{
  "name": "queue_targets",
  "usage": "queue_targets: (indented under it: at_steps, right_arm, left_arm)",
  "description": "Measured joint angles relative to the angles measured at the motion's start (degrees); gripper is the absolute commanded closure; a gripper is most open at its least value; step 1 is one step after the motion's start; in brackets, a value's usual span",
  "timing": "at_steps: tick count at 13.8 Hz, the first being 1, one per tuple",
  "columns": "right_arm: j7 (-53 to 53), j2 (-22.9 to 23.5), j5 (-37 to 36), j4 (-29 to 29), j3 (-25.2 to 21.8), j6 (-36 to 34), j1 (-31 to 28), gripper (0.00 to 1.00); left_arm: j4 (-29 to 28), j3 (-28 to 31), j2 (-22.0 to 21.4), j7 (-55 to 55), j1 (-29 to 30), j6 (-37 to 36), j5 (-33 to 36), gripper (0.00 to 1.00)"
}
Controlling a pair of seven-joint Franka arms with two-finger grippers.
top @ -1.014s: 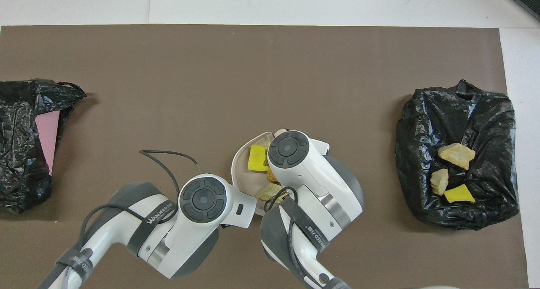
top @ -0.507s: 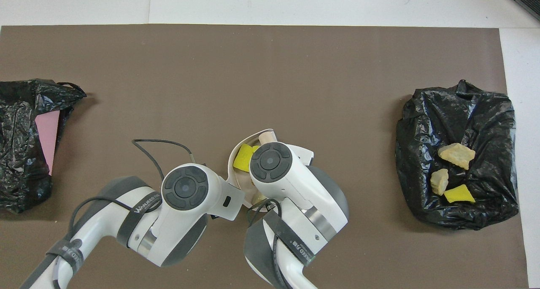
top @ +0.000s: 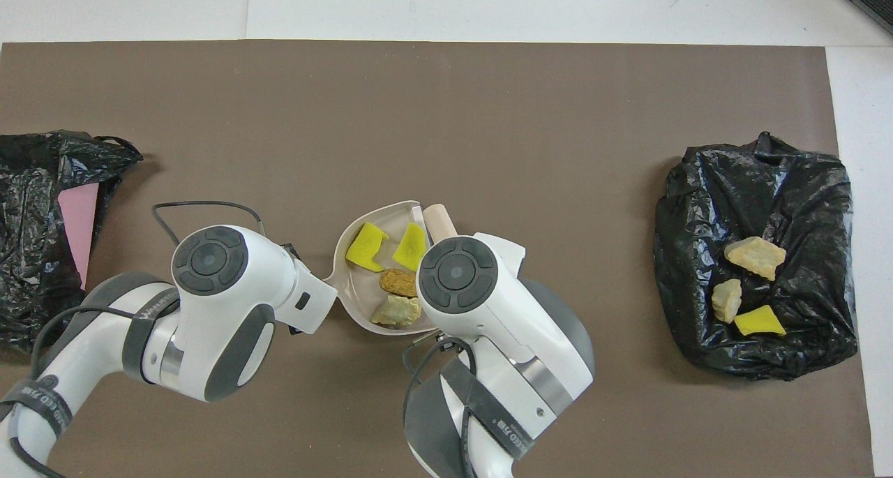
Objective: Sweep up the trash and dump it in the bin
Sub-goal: 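Carry the full dustpan to the near trash bag with the left gripper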
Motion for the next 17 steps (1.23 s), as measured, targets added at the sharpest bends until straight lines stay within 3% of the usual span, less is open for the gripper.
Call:
queue_targets:
  at_steps: [7,11,14,17]
  right_arm:
    - [8.0,-2.4,1.8,-0.5,-0.1,-0.1,0.0,1.0]
    - [12.6,-6.2,8.0,-7.3,0.4,4.9,1.3,1.0]
    - [18.9,-10.2,10.1,-14.0,0.5,7.5,7.1,1.0]
    - [27.5,-11.0,10.1,-18.4,0.7,12.4,14.6,1.0]
  left_arm:
    - [1.7,0.2,-0.3,18.6,10.2,-0.5,-7.5,1.0]
    - [9.4,0.4,-0.4,22.9,14.2,-8.6,-8.0,1.0]
    - [15.0,0.5,-0.3,24.8,17.3,-14.4,-8.0,1.0]
    - [21.2,0.7,1.0,28.3,21.8,-19.7,-7.9,1.0]
